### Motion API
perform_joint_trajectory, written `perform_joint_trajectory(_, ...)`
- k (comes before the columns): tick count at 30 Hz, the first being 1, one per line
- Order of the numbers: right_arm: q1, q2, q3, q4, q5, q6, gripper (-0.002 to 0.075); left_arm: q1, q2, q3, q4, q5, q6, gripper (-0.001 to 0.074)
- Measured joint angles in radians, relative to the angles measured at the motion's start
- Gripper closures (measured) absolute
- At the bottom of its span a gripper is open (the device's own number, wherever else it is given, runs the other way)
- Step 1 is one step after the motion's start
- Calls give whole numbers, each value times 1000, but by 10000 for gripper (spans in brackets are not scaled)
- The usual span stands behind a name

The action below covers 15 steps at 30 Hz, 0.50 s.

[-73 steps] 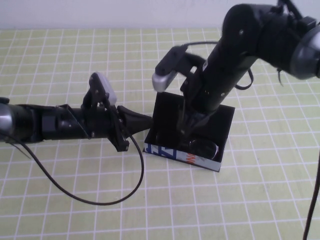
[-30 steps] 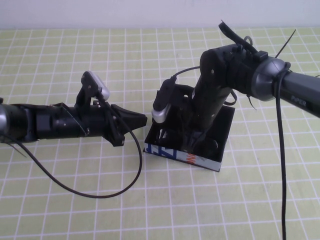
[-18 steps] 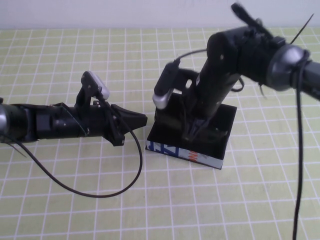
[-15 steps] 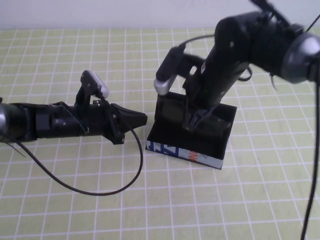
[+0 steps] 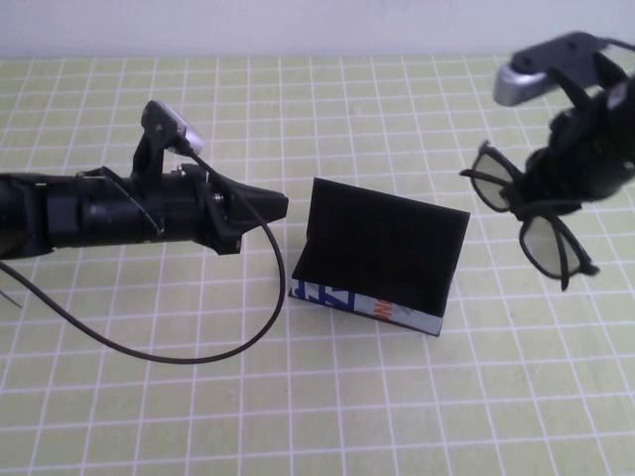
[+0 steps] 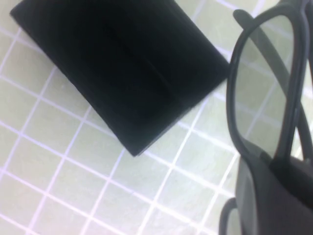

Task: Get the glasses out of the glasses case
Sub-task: Place the glasses on the table

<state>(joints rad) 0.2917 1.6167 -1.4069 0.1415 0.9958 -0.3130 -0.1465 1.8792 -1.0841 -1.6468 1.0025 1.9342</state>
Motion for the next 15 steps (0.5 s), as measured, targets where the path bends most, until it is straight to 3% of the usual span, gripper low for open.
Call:
perform_joint_trajectory(7,-20,-84,276,48,-199,120,709,0,-1,0,17,-14,-13,739)
perform_joint_trajectory(15,-22,-7,347,79,-333,169,709,0,-1,0,18,-27,-13,739)
